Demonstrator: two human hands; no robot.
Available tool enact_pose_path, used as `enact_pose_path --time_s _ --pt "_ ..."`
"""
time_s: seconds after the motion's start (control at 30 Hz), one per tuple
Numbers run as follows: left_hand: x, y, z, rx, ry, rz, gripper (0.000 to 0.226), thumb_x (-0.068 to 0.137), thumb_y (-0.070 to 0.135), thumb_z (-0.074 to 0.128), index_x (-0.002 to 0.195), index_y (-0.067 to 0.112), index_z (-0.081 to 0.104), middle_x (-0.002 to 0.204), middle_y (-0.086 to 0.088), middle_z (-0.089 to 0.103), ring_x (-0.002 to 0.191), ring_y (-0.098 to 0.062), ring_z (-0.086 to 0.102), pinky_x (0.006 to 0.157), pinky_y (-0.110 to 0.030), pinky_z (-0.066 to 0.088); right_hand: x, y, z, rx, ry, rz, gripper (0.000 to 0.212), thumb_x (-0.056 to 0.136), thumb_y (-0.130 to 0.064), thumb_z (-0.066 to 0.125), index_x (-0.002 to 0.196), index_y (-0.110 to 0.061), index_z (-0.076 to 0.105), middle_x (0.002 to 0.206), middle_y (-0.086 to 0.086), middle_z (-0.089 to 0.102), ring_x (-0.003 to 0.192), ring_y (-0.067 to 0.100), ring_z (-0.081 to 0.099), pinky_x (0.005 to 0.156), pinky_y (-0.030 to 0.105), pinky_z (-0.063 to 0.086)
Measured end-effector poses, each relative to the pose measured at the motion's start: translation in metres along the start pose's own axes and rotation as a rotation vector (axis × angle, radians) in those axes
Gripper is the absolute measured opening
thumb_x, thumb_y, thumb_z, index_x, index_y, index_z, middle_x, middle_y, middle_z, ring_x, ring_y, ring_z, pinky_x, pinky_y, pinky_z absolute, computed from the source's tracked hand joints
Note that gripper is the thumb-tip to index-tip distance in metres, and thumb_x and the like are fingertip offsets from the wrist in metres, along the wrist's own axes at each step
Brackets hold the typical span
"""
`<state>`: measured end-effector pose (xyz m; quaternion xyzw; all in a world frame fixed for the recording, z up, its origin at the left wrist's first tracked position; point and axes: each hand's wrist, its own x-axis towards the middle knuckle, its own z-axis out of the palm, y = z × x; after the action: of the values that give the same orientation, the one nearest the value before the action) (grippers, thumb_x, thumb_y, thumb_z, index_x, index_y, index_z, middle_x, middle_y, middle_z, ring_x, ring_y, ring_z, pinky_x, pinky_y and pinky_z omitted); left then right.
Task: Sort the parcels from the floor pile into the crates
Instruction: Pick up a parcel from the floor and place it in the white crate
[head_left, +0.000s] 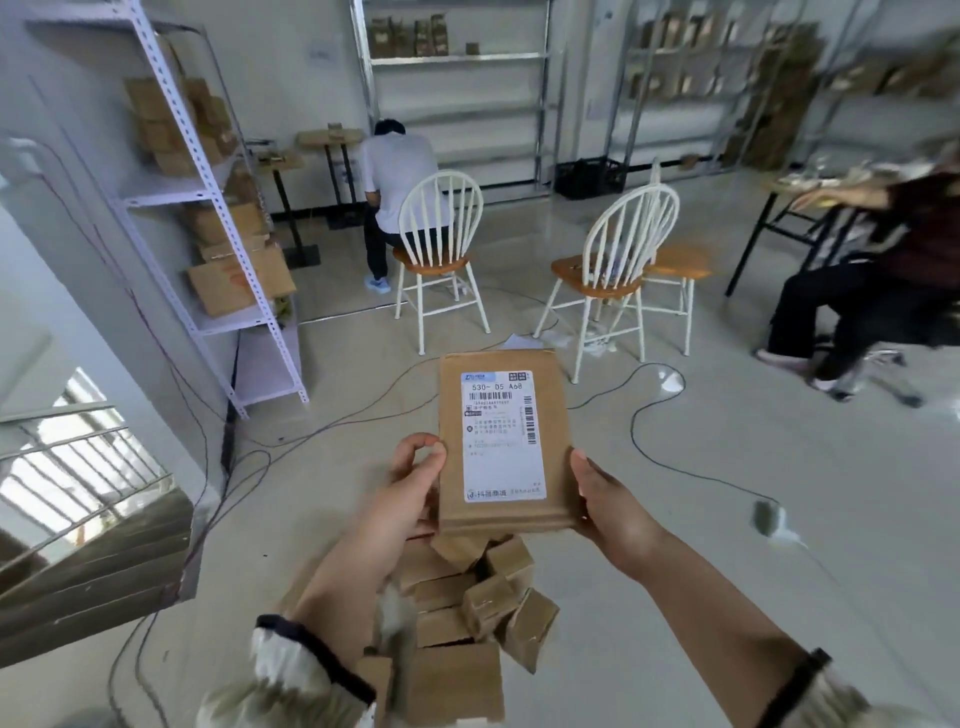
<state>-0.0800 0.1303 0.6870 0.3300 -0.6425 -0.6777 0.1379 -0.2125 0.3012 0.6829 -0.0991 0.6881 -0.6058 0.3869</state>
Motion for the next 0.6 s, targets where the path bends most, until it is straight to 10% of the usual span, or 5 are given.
enact_pose_path --time_s 0.3,0.6 --pt "-0.002 0.025 0.212 0.113 -0.514 0.084 0.008 0.095 0.046 0.047 0.093 0.043 0.054 0.102 0.011 0.067 0.076 -0.011 0.070 0.051 -0.024 0.050 -0.110 0.020 -0.184 0.180 0.538 -0.055 0.037 0.097 -0.047 0.036 0.117 -0.026 0.059 0.103 -0.009 0.065 0.086 0.007 0.057 0.068 0.020 0.045" --pt "-0.117 0.032 0.415 0.296 -1.267 0.156 0.007 0.095 0.043 0.047 0.097 0.042 0.054 0.090 0.012 0.070 0.068 -0.007 0.070 0.050 -0.023 0.051 -0.320 0.089 -0.244 0.496 1.186 -0.163 0.038 0.096 -0.049 0.037 0.110 -0.027 0.063 0.121 0.003 0.065 0.111 0.022 0.060 0.094 0.038 0.048"
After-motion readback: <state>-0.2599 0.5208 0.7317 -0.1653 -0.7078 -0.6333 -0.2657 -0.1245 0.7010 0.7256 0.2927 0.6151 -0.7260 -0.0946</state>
